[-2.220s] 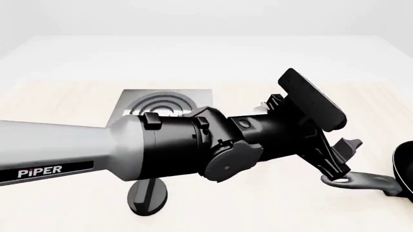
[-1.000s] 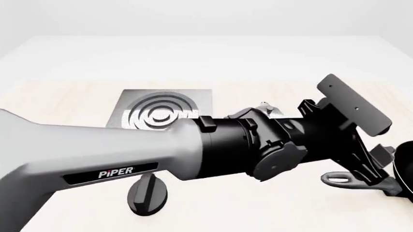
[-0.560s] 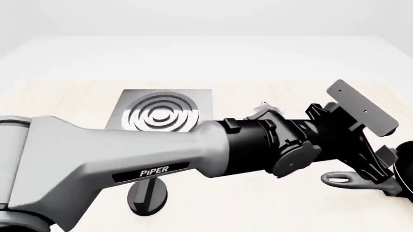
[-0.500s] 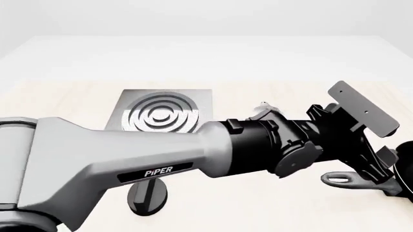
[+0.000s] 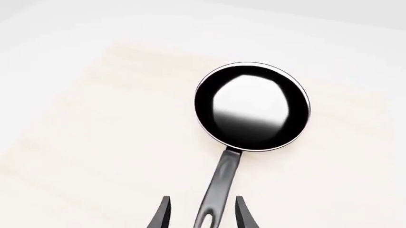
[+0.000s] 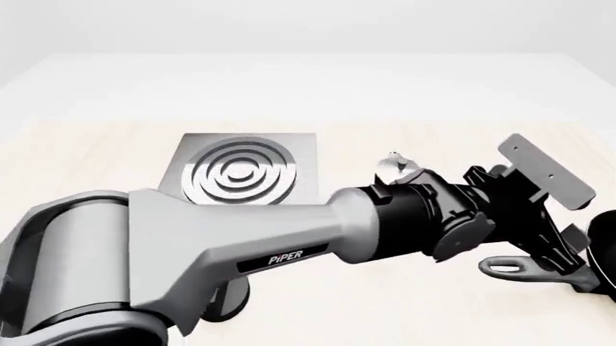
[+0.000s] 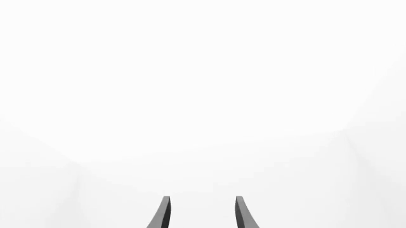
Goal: Put the frying pan on the stove.
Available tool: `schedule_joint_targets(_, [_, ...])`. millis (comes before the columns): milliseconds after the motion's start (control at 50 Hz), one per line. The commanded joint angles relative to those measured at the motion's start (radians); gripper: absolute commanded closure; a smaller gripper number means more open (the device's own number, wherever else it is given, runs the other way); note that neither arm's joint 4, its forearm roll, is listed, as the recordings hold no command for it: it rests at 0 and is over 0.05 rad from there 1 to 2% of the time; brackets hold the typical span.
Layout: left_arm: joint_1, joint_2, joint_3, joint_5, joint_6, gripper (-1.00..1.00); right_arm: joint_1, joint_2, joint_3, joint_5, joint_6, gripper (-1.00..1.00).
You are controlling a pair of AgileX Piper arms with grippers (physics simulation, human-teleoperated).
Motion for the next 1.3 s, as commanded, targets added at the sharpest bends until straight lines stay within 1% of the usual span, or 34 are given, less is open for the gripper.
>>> schedule_joint_targets(20, [0.001,0.051,-0.06,0.038,-0.003,-1.0,0.006,0.0,-0.003,0.0,0.002,-1.0])
schedule_joint_targets(180, [-0.005,0.069,-0.08,0.05,-0.003,-1.0,0.009,0.0,-0.005,0.0,0.002,-1.0])
schedule_joint_targets(420, [-0.023,0.091,-0.083,0.048,-0.009,-1.0,0.012,0.0,-0.005,0.0,0.004,-1.0])
schedule_joint_targets(580, [-0.009,0.127,-0.113,0.057,-0.013,-1.0,0.009,0.0,-0.003,0.001,0.006,-1.0])
schedule_joint_targets(960, [-0.017,0.17,-0.101,0.049,-0.016,-1.0,0.019,0.0,-0.004,0.002,-0.001,-1.0])
schedule_joint_targets(1300, [-0.004,0.211,-0.136,0.071,-0.013,-1.0,0.021,0.0,-0.004,0.002,-0.002,-1.0])
